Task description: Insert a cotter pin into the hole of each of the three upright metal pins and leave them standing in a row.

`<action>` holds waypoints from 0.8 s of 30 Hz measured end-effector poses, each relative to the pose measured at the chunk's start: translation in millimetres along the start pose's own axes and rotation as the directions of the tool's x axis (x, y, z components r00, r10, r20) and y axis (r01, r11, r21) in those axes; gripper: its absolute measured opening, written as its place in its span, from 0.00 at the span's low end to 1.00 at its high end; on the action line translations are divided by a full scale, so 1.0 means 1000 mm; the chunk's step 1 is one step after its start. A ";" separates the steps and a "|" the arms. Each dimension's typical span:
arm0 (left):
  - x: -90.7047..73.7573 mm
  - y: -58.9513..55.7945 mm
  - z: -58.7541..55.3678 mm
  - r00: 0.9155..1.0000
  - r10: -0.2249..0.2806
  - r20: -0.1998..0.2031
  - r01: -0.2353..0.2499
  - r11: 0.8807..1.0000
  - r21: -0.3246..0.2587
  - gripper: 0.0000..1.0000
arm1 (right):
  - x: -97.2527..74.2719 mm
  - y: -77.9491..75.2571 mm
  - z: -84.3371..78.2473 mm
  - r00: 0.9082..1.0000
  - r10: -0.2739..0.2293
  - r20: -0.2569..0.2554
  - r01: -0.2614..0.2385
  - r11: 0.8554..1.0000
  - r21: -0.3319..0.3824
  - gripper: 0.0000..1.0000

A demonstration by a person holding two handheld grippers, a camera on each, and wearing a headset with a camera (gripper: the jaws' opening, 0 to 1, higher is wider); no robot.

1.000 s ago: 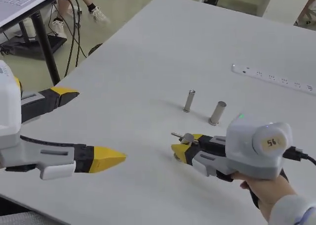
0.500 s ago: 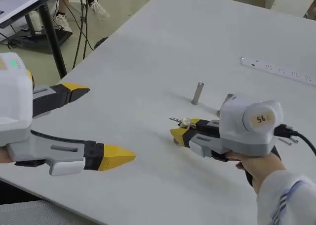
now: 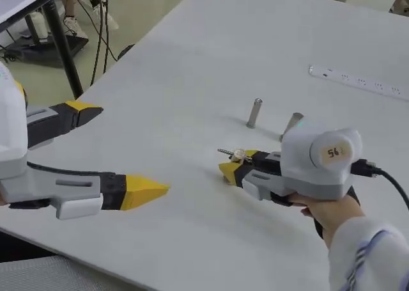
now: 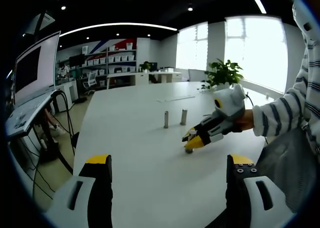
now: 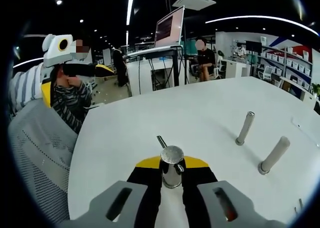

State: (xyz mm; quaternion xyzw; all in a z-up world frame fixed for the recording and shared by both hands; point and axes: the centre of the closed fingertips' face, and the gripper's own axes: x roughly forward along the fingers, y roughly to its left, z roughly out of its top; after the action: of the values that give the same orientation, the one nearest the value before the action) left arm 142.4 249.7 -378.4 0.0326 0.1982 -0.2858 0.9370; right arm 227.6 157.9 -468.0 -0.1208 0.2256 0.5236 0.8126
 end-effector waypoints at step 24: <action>0.015 -0.023 0.008 0.996 -0.089 -0.001 0.089 0.996 -0.007 0.94 | -0.068 -0.002 0.017 0.998 -0.048 0.051 0.046 0.998 0.044 0.61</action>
State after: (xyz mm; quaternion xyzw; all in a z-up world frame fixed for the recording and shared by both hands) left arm 144.1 221.3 -376.2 0.0208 0.2009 -0.3264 0.9234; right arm 210.3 110.3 -419.9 -0.0952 0.2126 0.5023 0.8328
